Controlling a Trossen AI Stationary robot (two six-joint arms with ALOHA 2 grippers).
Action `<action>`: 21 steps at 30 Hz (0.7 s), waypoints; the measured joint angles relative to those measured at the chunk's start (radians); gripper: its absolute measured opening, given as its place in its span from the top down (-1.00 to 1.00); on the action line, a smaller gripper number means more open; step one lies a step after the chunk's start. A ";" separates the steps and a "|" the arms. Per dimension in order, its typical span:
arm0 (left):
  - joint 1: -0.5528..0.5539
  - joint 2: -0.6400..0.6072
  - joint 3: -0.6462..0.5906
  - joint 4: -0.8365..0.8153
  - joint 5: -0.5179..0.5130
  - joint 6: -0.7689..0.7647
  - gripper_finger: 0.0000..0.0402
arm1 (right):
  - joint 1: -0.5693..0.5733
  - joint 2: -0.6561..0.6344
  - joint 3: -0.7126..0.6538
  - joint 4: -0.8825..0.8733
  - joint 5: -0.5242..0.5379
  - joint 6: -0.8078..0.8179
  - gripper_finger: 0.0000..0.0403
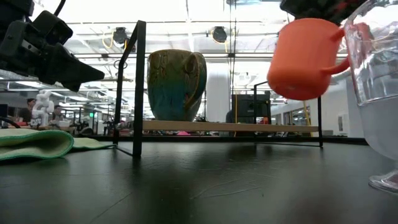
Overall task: Stack small to large cups/mugs on shelf
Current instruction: Put the orange mug on the shelf
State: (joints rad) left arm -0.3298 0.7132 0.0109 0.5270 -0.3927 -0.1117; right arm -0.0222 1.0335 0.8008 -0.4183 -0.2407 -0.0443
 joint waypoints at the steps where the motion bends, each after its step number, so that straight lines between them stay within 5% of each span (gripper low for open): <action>1: 0.000 0.000 0.000 0.000 0.000 0.005 0.90 | -0.008 0.018 0.023 -0.025 0.000 -0.016 0.99; 21: 0.000 0.000 0.000 -0.008 -0.002 0.004 0.90 | -0.270 0.339 0.339 -0.252 -0.113 -0.357 0.99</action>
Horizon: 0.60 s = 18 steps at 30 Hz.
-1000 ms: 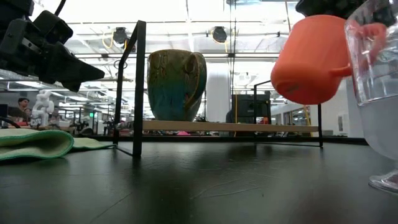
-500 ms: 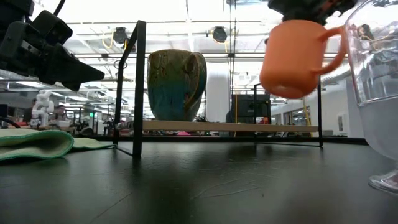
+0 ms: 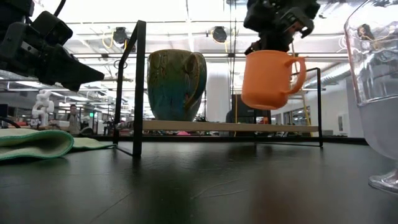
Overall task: Stack small to large cups/mugs on shelf
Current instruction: Put the orange mug on the shelf
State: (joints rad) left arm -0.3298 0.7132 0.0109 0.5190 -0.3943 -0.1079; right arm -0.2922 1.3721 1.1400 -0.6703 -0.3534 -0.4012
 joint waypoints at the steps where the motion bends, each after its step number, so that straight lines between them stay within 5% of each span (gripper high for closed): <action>1: 0.000 0.000 0.000 0.000 0.000 0.002 0.90 | -0.009 0.011 0.009 -0.001 -0.007 -0.008 0.99; 18: 0.000 0.000 0.000 0.000 0.000 0.008 0.90 | -0.087 0.200 0.205 -0.015 -0.018 -0.139 0.99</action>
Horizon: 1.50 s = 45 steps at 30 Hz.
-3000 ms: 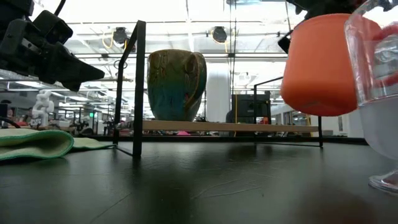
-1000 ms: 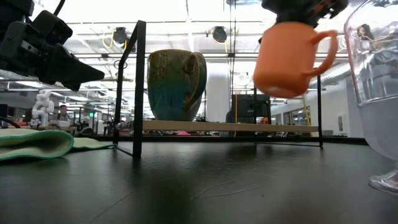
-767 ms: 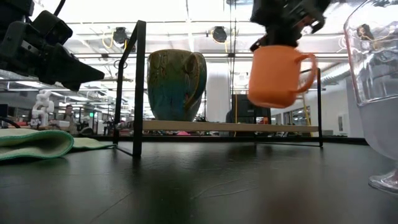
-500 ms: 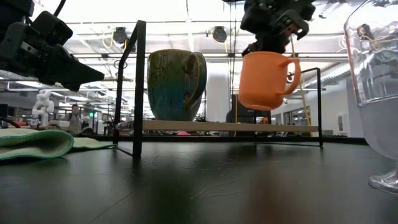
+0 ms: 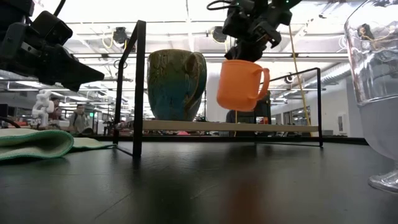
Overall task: Stack small to large cups/mugs on shelf
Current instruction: Put the orange mug on the shelf
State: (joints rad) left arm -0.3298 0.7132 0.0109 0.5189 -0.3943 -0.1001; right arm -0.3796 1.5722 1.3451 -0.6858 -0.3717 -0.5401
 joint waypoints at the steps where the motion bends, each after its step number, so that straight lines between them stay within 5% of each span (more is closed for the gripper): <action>1: 0.000 0.000 0.000 0.000 0.000 0.000 0.90 | -0.003 0.005 0.005 0.000 0.000 -0.009 0.99; 15: 0.000 0.000 0.000 -0.004 0.000 0.018 0.90 | -0.012 0.110 0.068 -0.042 0.000 -0.024 0.99; 45: 0.000 0.000 0.000 -0.015 0.000 0.015 0.90 | 0.032 0.111 0.062 -0.075 0.001 0.005 0.99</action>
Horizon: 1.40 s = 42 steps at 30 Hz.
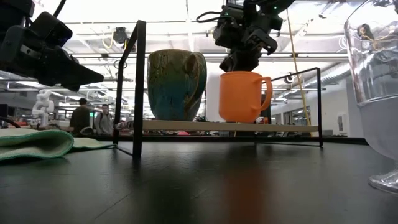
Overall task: Stack small to large cups/mugs on shelf
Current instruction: Put the orange mug on the shelf
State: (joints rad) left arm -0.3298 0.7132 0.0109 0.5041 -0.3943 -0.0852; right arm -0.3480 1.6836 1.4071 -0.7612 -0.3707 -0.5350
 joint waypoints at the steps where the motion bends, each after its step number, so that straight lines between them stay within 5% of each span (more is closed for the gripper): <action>1: 0.000 0.000 0.000 0.000 0.000 -0.003 0.90 | 0.003 0.000 0.000 0.000 0.000 0.000 0.99; 42: 0.000 0.000 0.000 -0.034 0.002 -0.010 0.90 | 0.003 0.066 0.000 0.065 0.006 0.056 0.92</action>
State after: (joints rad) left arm -0.3298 0.7132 0.0109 0.4706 -0.3920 -0.0951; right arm -0.3454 1.7497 1.4074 -0.6964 -0.3644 -0.4789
